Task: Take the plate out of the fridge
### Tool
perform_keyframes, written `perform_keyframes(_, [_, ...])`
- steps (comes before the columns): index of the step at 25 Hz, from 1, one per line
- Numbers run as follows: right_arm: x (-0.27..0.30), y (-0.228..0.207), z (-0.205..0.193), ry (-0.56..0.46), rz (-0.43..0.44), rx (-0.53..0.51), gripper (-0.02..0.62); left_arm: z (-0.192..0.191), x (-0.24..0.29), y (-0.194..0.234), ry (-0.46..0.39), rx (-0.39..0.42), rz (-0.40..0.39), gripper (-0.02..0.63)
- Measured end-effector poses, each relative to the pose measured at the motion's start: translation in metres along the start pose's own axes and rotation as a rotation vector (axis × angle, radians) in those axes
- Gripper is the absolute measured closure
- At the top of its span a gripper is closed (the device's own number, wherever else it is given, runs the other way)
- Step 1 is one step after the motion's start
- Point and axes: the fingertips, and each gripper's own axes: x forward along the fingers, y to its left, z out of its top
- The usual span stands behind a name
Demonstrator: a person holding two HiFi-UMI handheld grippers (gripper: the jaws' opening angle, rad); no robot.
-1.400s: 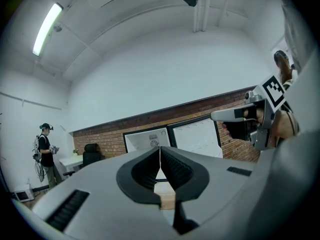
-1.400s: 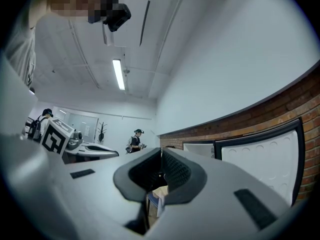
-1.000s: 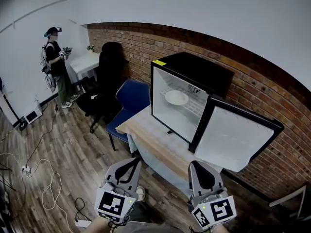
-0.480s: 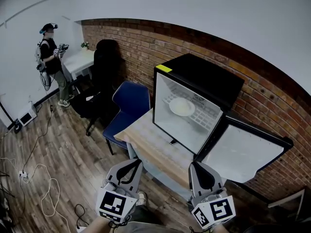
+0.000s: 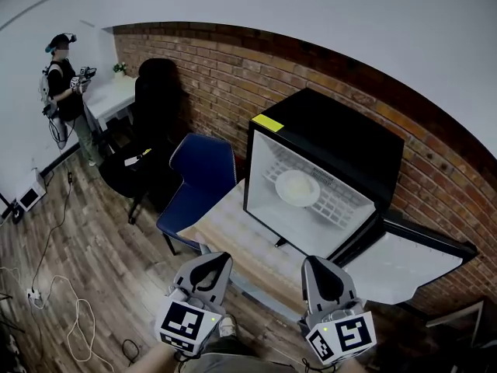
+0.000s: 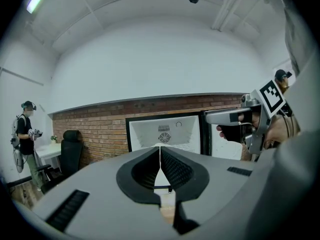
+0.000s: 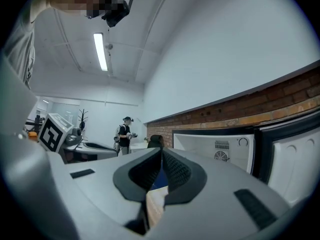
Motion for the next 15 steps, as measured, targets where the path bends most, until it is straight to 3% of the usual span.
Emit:
perform_keyframes(9, [0.059, -0.012, 0.013, -0.01, -0.072, 0.007, 0.563, -0.002, 0.054, 0.042, 0.013, -0.045, -0.112, 0.586])
perform_keyframes(15, [0.075, -0.025, 0.016, -0.008, -0.123, -0.002, 0.563, -0.002, 0.079, 0.054, 0.019, -0.01, -0.149, 0.586])
